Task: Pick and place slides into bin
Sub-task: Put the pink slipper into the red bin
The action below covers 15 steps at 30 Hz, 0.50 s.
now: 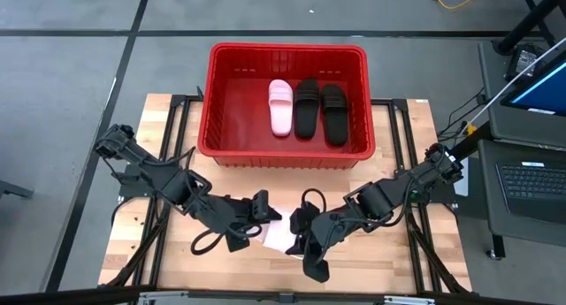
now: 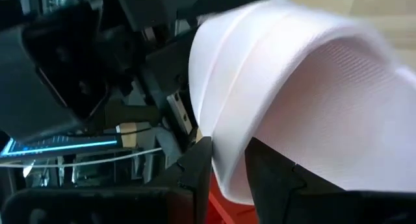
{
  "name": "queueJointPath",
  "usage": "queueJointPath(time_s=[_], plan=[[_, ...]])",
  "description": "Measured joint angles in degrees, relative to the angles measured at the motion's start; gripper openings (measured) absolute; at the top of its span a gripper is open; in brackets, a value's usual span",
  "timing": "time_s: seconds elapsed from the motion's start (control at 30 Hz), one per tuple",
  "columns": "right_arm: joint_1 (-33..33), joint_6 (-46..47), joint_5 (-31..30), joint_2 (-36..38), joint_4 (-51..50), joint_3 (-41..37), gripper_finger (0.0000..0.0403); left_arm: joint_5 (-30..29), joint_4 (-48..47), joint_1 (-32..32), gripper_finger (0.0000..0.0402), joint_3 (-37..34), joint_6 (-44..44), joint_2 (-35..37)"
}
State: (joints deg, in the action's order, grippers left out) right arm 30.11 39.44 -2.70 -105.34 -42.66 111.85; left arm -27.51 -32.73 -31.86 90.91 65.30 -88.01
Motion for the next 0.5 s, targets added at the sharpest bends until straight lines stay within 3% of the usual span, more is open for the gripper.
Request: queueJointPath(time_s=[0.5], plan=[[0.0, -0.7, -0.1, 0.0, 0.5, 0.0, 0.0011, 0.4, 0.1, -3.1, 0.0088, 0.0, 0.0, 0.0]])
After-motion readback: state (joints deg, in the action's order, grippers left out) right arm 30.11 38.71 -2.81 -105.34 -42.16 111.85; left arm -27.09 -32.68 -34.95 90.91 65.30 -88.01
